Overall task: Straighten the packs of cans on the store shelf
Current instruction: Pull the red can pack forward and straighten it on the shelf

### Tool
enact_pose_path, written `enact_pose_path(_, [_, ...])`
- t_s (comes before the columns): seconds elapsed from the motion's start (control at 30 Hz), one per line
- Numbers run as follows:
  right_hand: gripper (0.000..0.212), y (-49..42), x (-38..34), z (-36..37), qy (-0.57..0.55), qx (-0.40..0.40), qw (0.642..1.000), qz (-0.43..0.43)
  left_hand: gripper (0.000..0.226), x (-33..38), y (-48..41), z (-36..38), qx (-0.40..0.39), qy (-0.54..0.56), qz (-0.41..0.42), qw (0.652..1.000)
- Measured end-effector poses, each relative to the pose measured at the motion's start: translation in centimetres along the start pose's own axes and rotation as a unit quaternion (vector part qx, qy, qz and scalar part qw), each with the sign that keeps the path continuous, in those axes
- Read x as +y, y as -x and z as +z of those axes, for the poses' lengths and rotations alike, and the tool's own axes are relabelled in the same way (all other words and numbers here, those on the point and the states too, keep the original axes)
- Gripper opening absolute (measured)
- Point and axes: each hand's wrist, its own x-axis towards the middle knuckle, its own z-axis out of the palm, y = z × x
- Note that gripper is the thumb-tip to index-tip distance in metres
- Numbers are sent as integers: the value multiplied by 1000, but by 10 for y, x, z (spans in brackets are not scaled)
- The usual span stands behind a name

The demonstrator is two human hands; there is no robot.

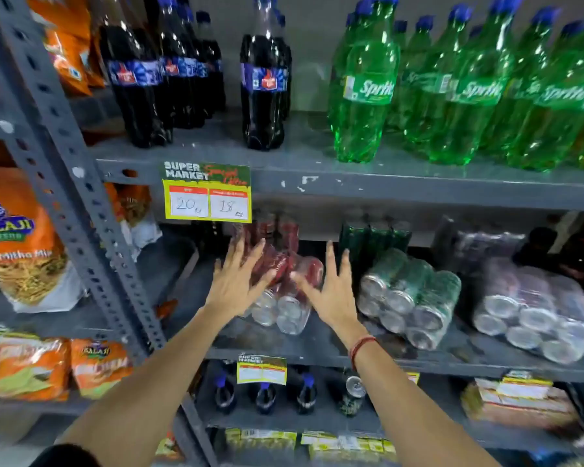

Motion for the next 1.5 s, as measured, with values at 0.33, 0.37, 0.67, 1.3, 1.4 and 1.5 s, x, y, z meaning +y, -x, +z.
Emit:
enact_pose_path(0.33, [146, -56, 19, 43, -114, -180, 960, 184, 77, -44, -45, 24, -185, 135, -66, 971])
enact_pose_path(0.37, [146, -57, 21, 45, -125, -174, 959, 184, 78, -43, -45, 24, -176, 148, -70, 971])
enact_pose_path(0.67, [134, -48, 26, 47, -146, -137, 967, 157, 84, -41, -33, 31, -141, 169, -73, 973])
enact_pose_path(1.3, [105, -1, 14, 38, -9, -62, 993, -101, 89, -33, 45, 36, 6, 192, -34, 981])
enact_pose_path(1.4, [95, 14, 24, 51, 23, -39, 992, -114, 91, -35, 59, 46, 6, 177, -15, 984])
enact_pose_path(1.5, [88, 27, 32, 62, 25, -23, 992, -122, 89, -36, 68, 53, 12, 149, 6, 989])
